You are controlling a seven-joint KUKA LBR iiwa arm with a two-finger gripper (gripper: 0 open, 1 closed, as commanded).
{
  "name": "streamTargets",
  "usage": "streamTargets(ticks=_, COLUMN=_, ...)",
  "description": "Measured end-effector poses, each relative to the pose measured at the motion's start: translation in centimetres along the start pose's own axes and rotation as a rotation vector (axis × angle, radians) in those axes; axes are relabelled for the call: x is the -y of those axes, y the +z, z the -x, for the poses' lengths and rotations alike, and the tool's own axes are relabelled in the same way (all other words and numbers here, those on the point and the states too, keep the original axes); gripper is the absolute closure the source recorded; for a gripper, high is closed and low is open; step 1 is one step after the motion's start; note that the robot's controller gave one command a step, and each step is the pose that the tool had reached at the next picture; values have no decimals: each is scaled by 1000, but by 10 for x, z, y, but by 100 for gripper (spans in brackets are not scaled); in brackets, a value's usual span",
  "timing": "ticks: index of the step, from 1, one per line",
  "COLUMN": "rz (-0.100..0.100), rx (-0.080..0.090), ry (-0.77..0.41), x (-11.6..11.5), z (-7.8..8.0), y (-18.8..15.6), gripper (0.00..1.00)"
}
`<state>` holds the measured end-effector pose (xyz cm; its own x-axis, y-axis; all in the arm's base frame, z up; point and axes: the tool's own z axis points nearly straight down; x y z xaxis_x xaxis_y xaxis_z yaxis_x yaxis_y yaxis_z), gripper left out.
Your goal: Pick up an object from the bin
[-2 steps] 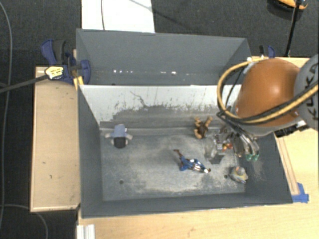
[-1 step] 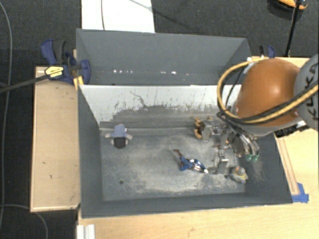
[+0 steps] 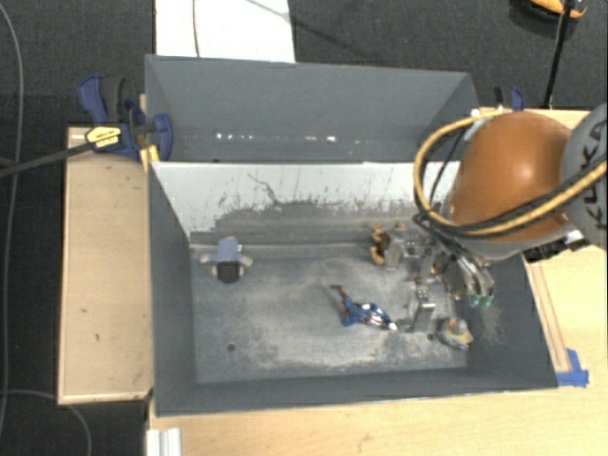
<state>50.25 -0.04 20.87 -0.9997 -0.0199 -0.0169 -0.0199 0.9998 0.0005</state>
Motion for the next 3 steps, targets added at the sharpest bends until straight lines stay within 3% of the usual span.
streamTargets(ticks=1, rz=0, rx=10, ry=47, x=-10, z=-7, y=36, gripper=0)
streamTargets(ticks=2, rz=0, rx=4, ry=61, x=-16, z=-20, y=84, gripper=0)
streamTargets(ticks=3, rz=1, rx=24, ry=61, x=-16, z=-14, y=177, gripper=100)
